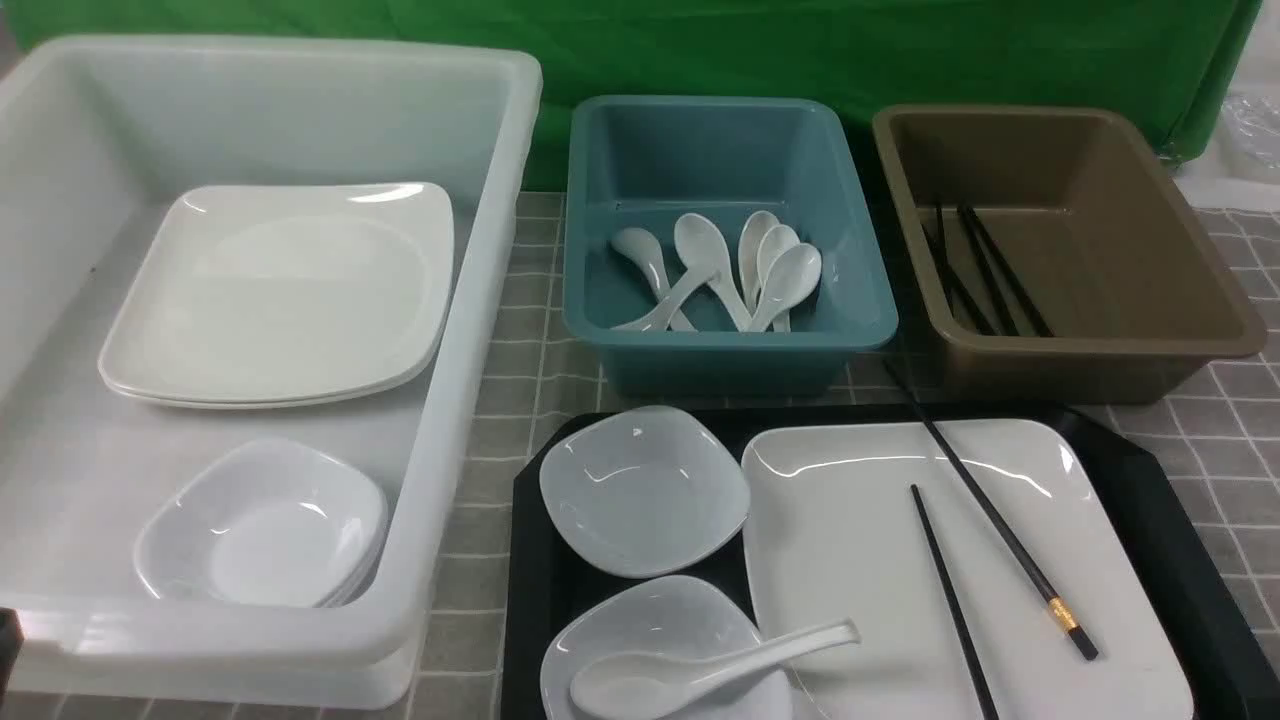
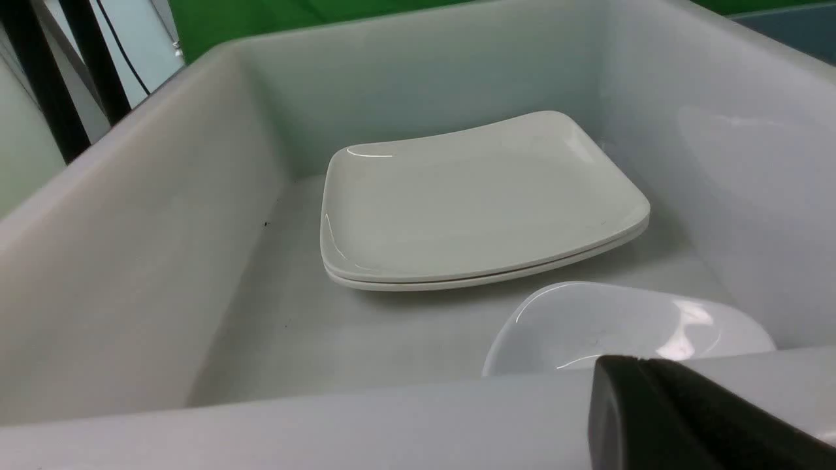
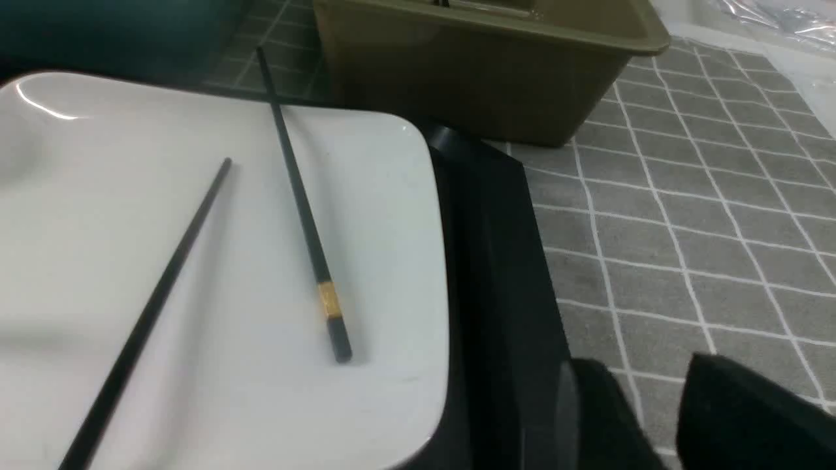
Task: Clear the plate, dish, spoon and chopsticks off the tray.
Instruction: Use the right arm to grab a chopstick from the plate
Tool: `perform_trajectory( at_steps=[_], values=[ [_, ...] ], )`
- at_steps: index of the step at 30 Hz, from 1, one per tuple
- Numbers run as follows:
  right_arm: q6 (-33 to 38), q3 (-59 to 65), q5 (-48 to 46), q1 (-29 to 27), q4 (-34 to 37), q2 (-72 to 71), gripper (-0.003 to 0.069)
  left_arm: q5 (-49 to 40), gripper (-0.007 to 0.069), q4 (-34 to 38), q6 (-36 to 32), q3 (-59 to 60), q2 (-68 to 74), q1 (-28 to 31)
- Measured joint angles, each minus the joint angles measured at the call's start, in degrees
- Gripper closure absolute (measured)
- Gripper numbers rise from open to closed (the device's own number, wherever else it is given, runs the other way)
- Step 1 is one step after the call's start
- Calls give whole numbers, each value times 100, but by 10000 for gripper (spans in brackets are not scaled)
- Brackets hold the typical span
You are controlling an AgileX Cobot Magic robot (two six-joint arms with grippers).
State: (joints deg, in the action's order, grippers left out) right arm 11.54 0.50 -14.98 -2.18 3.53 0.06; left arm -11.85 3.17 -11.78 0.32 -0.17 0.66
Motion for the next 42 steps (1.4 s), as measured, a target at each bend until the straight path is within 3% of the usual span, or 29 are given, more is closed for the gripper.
perform_trajectory(
  at_steps=[17,22,27,29,32,34,37,38,40,42],
  values=[
    [-2,0,0,0,0,0,418,0,603,0,0,0,0,0],
    [-2,0,0,0,0,0,418,27,603,-317,-36,0,0,0],
    [-2,0,11,0,0,0,418,1147,603,196,33,10,0,0],
    [-2,0,92,0,0,0,419,1842,603,878,351,10,0,0],
    [-2,0,182,0,0,0,418,2403,603,1292,774,10,0,0],
    [-363,0,466,5,482,0,418,3123,603,1438,1178,10,0,0],
    [-1257,0,943,23,1224,0,418,3508,603,1390,1237,10,0,0],
    [-2045,0,1343,46,1740,0,418,3683,603,1358,1263,10,0,0],
    [-3073,0,1719,63,2000,0,418,3837,603,1352,1290,10,0,0],
    [-3390,0,1878,63,2057,0,418,3942,603,1383,1333,10,0,0]
  ],
)
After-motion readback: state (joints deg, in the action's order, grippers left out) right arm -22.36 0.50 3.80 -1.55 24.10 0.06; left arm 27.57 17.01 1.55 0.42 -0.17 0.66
